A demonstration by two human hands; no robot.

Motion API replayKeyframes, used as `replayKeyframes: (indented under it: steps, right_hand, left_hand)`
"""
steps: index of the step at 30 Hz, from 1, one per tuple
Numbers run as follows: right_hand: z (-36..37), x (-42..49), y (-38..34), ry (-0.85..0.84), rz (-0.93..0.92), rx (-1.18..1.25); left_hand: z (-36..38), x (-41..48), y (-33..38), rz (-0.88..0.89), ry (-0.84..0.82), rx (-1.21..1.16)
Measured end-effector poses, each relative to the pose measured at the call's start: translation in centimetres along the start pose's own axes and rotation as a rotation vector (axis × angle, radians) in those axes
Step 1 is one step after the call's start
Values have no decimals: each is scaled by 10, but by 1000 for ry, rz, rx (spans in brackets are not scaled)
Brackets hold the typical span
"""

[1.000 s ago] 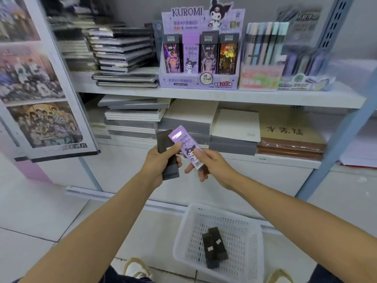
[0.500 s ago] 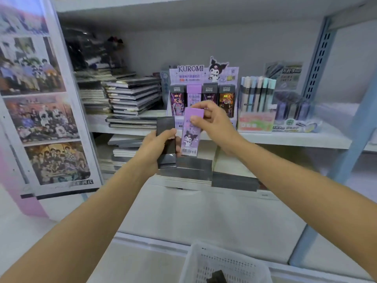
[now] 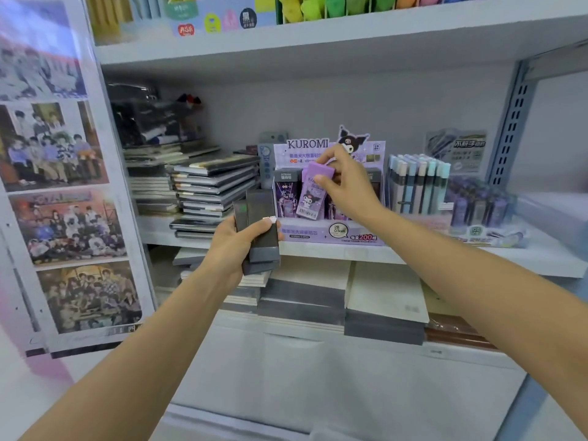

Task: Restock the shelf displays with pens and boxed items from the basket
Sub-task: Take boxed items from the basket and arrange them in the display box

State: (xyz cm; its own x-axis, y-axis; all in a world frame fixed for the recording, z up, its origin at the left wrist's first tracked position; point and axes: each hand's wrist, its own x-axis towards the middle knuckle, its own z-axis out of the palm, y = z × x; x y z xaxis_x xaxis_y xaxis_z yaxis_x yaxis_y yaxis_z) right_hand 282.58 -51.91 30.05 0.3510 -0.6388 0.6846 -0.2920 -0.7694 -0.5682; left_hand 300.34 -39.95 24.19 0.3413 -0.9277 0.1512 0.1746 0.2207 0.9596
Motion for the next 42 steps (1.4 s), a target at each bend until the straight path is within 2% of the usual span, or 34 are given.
replayKeyframes:
  steps: [3,6,14,19,23,25,28,31,33,37,42]
  right_hand:
    - [-7,8,0,-127,-47,-88]
    - [-11,14,1,-170,-60,-145]
    - [0,15,9,-144,-69,-141]
    - [5,4,17,50,-231,-449]
    - [-5,3,10,21,-194,-569]
    - [-8,-2,0,-16,-181,-399]
    - [-3,-20,-19,-90,-53,54]
    - [4,-35,-26,-197,121,268]
    - [0,-39,-28,-147,176,382]
    - [-14,-48,-26,-49,238,418]
    - [-27,-69,-26,-238,4,307]
  left_hand:
    - [0,3,-1,1,9,-15]
    - [0,5,-3,-7,1,-31]
    - [0,10,-6,-27,-7,-22]
    - [2,8,-5,-45,-24,5]
    - [4,2,1,-30,-59,23]
    - [7,-3,5,-14,-90,43]
    - [14,-11,10,13,-148,76]
    - [22,-20,14,22,-195,110]
    - [25,-24,16,23,-186,140]
    - [24,-32,23,-2,-24,126]
    - [29,-39,38,-76,14,35]
